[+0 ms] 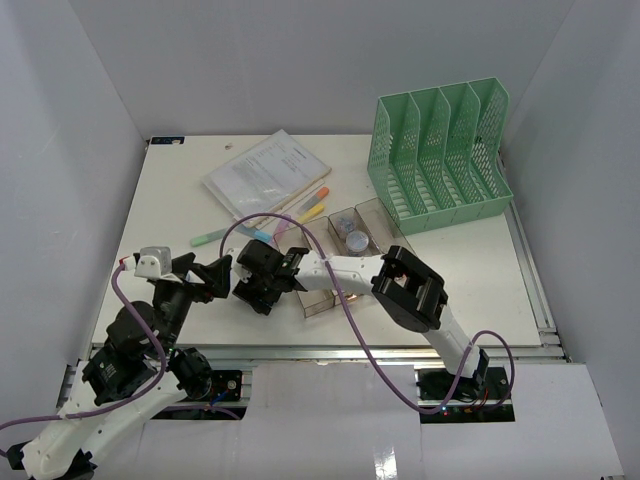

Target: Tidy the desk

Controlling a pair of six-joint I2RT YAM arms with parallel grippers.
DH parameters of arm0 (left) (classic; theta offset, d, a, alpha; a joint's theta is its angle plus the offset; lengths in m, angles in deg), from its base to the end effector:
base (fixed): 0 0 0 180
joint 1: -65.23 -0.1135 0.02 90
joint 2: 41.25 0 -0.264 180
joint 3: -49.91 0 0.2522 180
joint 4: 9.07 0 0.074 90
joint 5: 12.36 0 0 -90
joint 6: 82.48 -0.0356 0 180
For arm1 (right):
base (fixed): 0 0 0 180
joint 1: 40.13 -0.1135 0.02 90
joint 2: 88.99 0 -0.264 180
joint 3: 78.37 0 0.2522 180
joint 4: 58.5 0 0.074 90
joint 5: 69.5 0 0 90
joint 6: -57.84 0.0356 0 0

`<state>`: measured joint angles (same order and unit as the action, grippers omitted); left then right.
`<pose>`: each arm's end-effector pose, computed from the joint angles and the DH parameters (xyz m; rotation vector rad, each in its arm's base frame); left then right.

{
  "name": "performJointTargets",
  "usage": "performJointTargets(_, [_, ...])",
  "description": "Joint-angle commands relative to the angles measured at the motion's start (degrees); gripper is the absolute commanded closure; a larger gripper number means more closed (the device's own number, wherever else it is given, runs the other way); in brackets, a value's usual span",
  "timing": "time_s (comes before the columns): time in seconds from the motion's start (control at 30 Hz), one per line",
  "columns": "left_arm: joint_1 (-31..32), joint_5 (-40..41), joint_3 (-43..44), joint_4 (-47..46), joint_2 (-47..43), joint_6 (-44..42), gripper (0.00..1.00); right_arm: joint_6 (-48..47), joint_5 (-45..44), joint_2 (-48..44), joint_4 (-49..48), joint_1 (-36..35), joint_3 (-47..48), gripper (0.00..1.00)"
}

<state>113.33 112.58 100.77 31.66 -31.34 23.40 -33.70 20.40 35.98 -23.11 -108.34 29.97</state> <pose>0.0510 -0.0263 0.3246 -0.0393 1.5811 -0.3995 0.1784 0.4461 0.1713 -1.4547 2.0885 0.4795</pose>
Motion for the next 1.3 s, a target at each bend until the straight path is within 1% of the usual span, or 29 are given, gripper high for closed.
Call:
performJointTargets(0.0, [-0.3,-0.9,-0.1,-0.1,0.5,-0.4,0.02,-3.8,1.3,-2.3,0.2,0.2,0.2,0.5])
performJointTargets(0.07, [-0.3,-0.8,-0.1,-0.1,0.3,-0.3,0.02,-5.9,1.2,-3.4,0.2,0.2,0.6,0.72])
performJointTargets(0.17, [-0.3,-1.0,-0.1,-0.1,0.2,-0.2,0.02,-7.6,2.4,-5.6,0.4,0.3,0.4,0.84])
performJointTargets(0.27, [-0.3,-1.3,-0.1,-0.2,-0.1,0.2,0.02,-11.3,5.4,-8.6,1.4,0.9,0.1,0.92])
performJointTargets(0.43, [-0.3,-1.8,-0.5,-1.5,-2.4,1.5,0.02,-18.6,7.6,-16.9,4.6,3.0,0.0,0.92])
performJointTargets(0.5, [-0.3,-2.4,-0.5,-1.6,-3.2,4.2,0.02,-20.0,10.2,-20.5,5.5,6.3,-0.8,0.92])
performJointTargets(0.6, [-0.3,-5.0,-0.7,-3.5,-3.8,8.6,0.02,-22.0,17.4,-26.5,6.8,11.9,-3.6,0.92])
performJointTargets(0.67, [-0.3,-7.8,-1.0,-6.6,-2.2,11.9,0.02,-23.0,25.6,-30.2,7.3,18.1,-5.3,0.92])
performJointTargets(0.73, [-0.3,-10.0,-0.6,-9.2,3.1,14.6,0.02,-23.4,35.1,-32.9,6.9,23.0,-9.0,0.92])
performJointTargets(0.77, [-0.3,-11.5,0.1,-10.6,4.9,16.2,0.02,-24.3,38.2,-34.6,6.8,25.6,-10.8,0.92])
performJointTargets(0.83, [-0.3,-14.9,2.0,-13.6,13.9,18.8,0.02,-25.7,42.0,-37.9,6.0,30.9,-14.3,0.92])
performJointTargets(0.9, [-0.3,-20.0,5.7,-17.5,21.7,21.8,0.02,-26.5,45.9,-42.9,4.4,34.2,-19.7,0.92])
performJointTargets(0.97, [-0.3,-25.2,10.0,-21.2,31.4,24.7,0.02,-26.2,48.3,-48.2,1.1,38.3,-25.1,0.92])
performJointTargets(1.0, [-0.3,-27.2,11.7,-23.0,35.3,26.3,0.02,-26.0,49.4,-50.5,-0.3,41.0,-27.3,0.92])
performJointTargets(1.07, [-0.3,-30.2,14.2,-26.8,43.6,29.3,0.02,-25.8,51.3,-54.6,-2.2,44.0,-31.0,0.92])
performJointTargets(1.17, [-0.3,-32.9,17.1,-32.6,48.9,34.0,0.02,-25.4,52.8,-59.5,-4.8,46.8,-34.9,0.92])
performJointTargets(1.27, [-0.3,-36.2,20.6,-34.8,56.3,38.6,0.02,-22.8,56.1,-64.2,-10.2,52.8,-41.2,0.92])
